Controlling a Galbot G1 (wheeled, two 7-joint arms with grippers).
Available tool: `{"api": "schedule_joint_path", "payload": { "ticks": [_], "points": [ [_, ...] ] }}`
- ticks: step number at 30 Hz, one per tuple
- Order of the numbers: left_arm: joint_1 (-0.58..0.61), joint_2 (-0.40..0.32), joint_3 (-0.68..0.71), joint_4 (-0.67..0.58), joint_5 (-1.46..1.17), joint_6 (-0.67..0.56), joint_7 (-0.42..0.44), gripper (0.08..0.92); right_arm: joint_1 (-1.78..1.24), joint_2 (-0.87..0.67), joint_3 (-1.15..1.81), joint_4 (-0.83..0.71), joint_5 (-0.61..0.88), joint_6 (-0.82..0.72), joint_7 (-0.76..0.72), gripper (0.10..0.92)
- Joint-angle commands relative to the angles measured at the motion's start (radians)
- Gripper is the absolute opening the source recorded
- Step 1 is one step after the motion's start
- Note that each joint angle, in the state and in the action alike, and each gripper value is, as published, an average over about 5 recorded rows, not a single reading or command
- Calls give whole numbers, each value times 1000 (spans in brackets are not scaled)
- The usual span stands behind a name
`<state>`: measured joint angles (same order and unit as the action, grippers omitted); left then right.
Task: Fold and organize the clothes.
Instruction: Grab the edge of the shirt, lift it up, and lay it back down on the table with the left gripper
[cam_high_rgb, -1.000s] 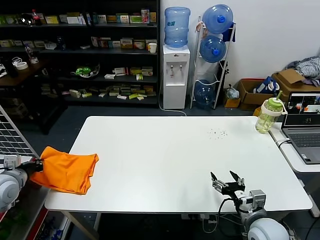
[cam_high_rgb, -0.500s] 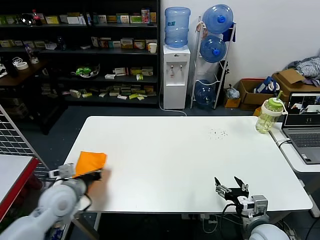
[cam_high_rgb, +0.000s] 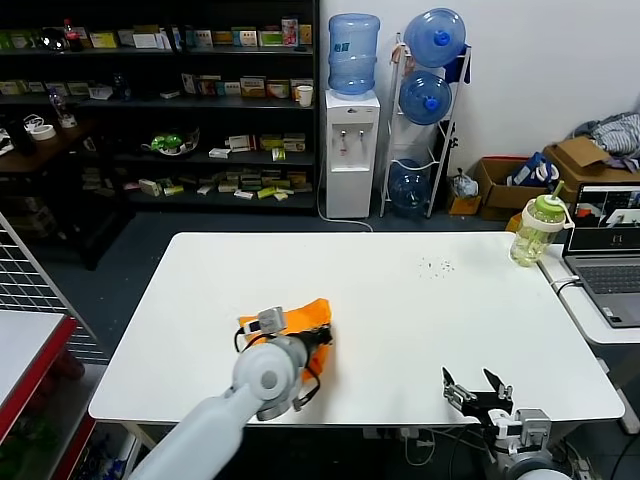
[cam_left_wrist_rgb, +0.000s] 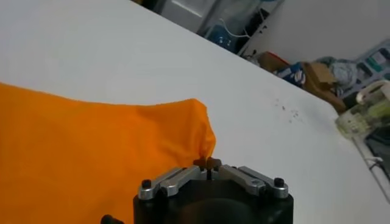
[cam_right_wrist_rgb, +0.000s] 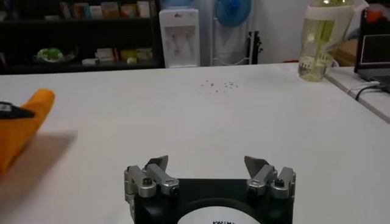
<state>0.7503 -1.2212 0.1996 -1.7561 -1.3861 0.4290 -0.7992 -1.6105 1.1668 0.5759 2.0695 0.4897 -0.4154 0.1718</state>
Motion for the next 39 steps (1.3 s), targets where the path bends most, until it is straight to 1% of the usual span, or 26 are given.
{"api": "schedule_joint_path", "payload": {
  "ticks": [1, 8, 13, 17, 19, 20, 23, 28, 31, 33, 35, 37, 39],
  "points": [
    [-132, -209, 108, 160, 57, 5, -31, 93, -26, 14, 15, 13, -5, -3, 2, 823],
    [-103, -174, 95, 143, 67, 6, -18, 93, -17, 9, 7, 8, -2, -4, 2, 823],
    [-80, -94, 79, 86, 52, 9, -17, 93, -7, 7, -9, -2, -4, -4, 2, 823],
    [-57, -45, 63, 52, 47, 12, -17, 93, 9, 9, -30, -8, -5, -9, 4, 823],
    [-49, -1, 47, 32, 37, 15, -18, 93, 13, 8, -34, -6, -4, -10, 5, 823],
    [-47, 27, 39, 16, 26, 16, -19, 93, 13, 7, -34, -6, -4, -10, 4, 823],
    [-38, 152, 3, -62, -41, 20, -23, 93, 13, -2, -33, -9, -1, -6, 2, 823],
    [32, 441, -143, -205, -182, 36, -26, 93, 46, -15, -61, -35, 7, -1, -2, 823],
    [112, 607, -245, -279, -237, 40, -18, 93, 92, -19, -96, -56, 13, -1, -2, 823],
    [182, 698, -317, -325, -265, 39, -14, 93, 124, -21, -121, -72, 16, -1, -2, 823],
    [266, 765, -398, -357, -284, 42, -15, 93, 153, -20, -145, -89, 18, 1, -3, 823],
    [332, 804, -464, -370, -292, 48, -17, 93, 172, -19, -165, -104, 19, 5, -6, 823],
    [365, 830, -492, -366, -293, 52, -21, 93, 183, -17, -178, -114, 18, 9, -11, 823]
  ]
}}
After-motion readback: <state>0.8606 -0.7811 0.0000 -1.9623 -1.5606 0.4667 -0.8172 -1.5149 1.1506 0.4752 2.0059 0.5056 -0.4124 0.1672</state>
